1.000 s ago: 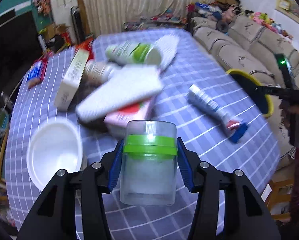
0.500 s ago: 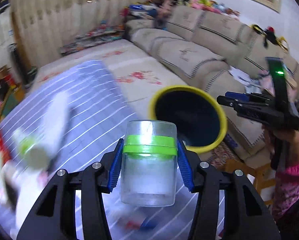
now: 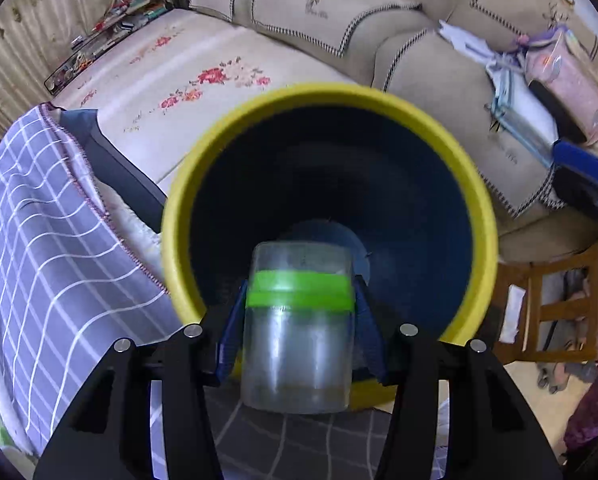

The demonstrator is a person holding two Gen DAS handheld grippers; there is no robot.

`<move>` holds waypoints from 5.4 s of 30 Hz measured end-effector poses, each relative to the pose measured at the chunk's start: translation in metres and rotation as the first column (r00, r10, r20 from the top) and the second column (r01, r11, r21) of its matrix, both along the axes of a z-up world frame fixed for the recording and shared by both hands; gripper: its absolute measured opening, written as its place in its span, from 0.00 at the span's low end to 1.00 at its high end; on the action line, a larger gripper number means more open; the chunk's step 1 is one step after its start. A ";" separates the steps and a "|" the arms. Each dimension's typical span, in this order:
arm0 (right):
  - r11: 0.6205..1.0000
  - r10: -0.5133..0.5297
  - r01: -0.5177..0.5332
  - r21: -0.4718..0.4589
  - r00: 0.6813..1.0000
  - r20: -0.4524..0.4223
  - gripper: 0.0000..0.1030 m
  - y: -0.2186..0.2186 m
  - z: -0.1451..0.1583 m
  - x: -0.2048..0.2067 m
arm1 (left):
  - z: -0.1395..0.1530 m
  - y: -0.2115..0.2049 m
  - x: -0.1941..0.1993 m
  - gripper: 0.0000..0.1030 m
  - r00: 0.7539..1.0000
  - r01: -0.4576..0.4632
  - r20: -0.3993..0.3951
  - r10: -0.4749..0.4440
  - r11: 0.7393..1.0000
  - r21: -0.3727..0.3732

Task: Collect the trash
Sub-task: 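Grasp the clear green-lidded jar with the left gripper and carry it to the bin, then release the jar into the bin with the left gripper, then grasp the white toothpaste tube with the right gripper, then carry the toothpaste tube into the bin and open the right gripper, then grasp the white plastic bowl rim with the left gripper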

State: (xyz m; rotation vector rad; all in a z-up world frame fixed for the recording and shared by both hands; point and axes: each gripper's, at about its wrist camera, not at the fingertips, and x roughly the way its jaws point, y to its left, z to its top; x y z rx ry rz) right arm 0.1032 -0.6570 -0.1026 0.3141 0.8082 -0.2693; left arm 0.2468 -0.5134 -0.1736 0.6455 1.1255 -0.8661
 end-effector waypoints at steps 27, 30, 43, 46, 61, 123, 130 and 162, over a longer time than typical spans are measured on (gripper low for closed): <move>0.962 0.274 -0.273 0.019 0.962 -0.017 0.42 0.116 -0.005 0.037 | 0.164 0.291 -0.056 0.89 0.791 -0.401 0.271 0.548 0.800 -0.447; 0.934 0.356 -0.356 0.019 0.934 -0.014 0.42 0.154 -0.001 0.045 | 0.168 0.345 -0.065 0.90 0.717 -0.483 0.280 0.639 0.744 -0.462; 0.776 0.630 -0.630 -0.003 0.776 -0.038 0.42 0.314 0.007 0.073 | 0.148 0.481 -0.110 0.91 0.540 -0.643 0.229 0.810 0.572 -0.509; 0.771 0.633 -0.637 -0.022 0.769 -0.089 0.42 0.330 -0.003 0.082 | 0.144 0.492 -0.116 0.91 0.532 -0.652 0.212 0.820 0.556 -0.515; 0.790 0.602 -0.611 -0.059 0.790 -0.119 0.25 0.333 -0.013 0.079 | 0.125 0.506 -0.124 0.92 0.510 -0.686 0.158 0.846 0.511 -0.518; 0.982 0.187 -0.187 0.000 0.982 0.019 0.45 0.168 -0.014 0.060 | 0.057 0.466 -0.082 0.62 0.575 -0.738 0.174 0.800 0.598 -0.312; 0.983 0.182 -0.182 0.028 0.983 0.007 0.45 0.161 -0.024 0.062 | 0.048 0.461 -0.072 0.49 0.570 -0.748 0.204 0.796 0.606 -0.271; 0.993 0.112 -0.108 -0.048 0.991 0.076 0.45 0.138 0.007 0.017 | 0.120 0.391 -0.093 0.10 0.731 -0.531 0.221 0.645 0.742 -0.408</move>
